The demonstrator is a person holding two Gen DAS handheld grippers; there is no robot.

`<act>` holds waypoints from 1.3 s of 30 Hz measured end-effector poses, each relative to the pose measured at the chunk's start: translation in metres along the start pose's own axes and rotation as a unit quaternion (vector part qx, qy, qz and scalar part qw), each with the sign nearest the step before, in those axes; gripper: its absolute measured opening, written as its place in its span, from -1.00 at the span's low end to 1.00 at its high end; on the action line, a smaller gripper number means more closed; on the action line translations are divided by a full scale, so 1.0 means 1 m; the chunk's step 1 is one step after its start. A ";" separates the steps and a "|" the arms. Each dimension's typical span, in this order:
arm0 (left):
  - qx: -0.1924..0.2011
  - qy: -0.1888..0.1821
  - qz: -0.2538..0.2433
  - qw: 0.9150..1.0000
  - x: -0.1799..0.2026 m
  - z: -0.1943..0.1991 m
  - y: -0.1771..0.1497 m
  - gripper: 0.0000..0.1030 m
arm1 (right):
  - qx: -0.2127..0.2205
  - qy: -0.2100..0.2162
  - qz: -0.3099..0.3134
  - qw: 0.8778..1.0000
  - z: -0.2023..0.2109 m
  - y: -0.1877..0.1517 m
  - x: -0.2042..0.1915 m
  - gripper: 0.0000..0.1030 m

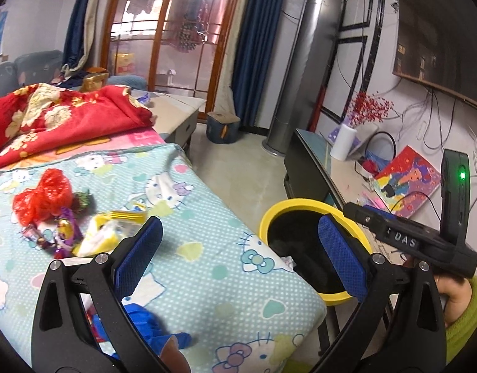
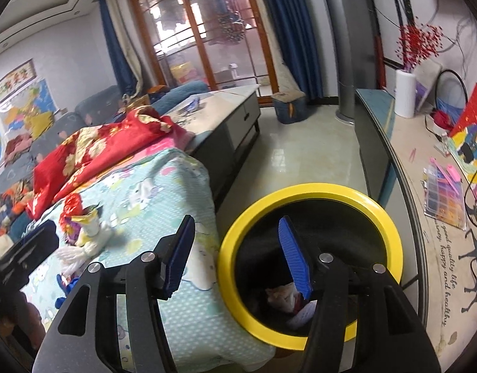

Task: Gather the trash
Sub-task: 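Move both tools back over the remaining trash on the bed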

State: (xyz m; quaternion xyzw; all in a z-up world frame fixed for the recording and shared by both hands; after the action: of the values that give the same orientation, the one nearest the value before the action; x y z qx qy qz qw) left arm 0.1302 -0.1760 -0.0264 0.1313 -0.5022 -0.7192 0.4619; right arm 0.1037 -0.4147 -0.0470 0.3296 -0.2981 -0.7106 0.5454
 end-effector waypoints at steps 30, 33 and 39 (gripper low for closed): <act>0.083 0.075 0.094 0.989 -0.093 0.068 0.013 0.79 | 0.001 0.104 0.140 0.985 0.028 -0.030 -0.127 0.26; 0.090 0.082 0.105 0.987 -0.104 0.075 0.013 0.79 | -0.005 0.118 0.154 0.981 0.029 -0.034 -0.141 0.27; 0.101 0.097 0.123 0.982 -0.125 0.085 0.011 0.79 | -0.018 0.144 0.179 0.973 0.029 -0.042 -0.170 0.28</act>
State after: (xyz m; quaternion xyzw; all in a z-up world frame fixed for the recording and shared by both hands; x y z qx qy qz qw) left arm 0.1481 -0.0261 -0.0125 0.1832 -0.5377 -0.5861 0.5777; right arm 0.0881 -0.2382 -0.0381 0.3602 -0.2578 -0.5515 0.7069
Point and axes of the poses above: each gripper's, at about its wrist camera, not at the fingertips, and z roughly against the way its jaws point, x to its right, y to its top, the point moved 3 cm from there along -z, roughly the way its jaws point, and after that the axes turned 9 degrees about -y, right-handed, at the moved point
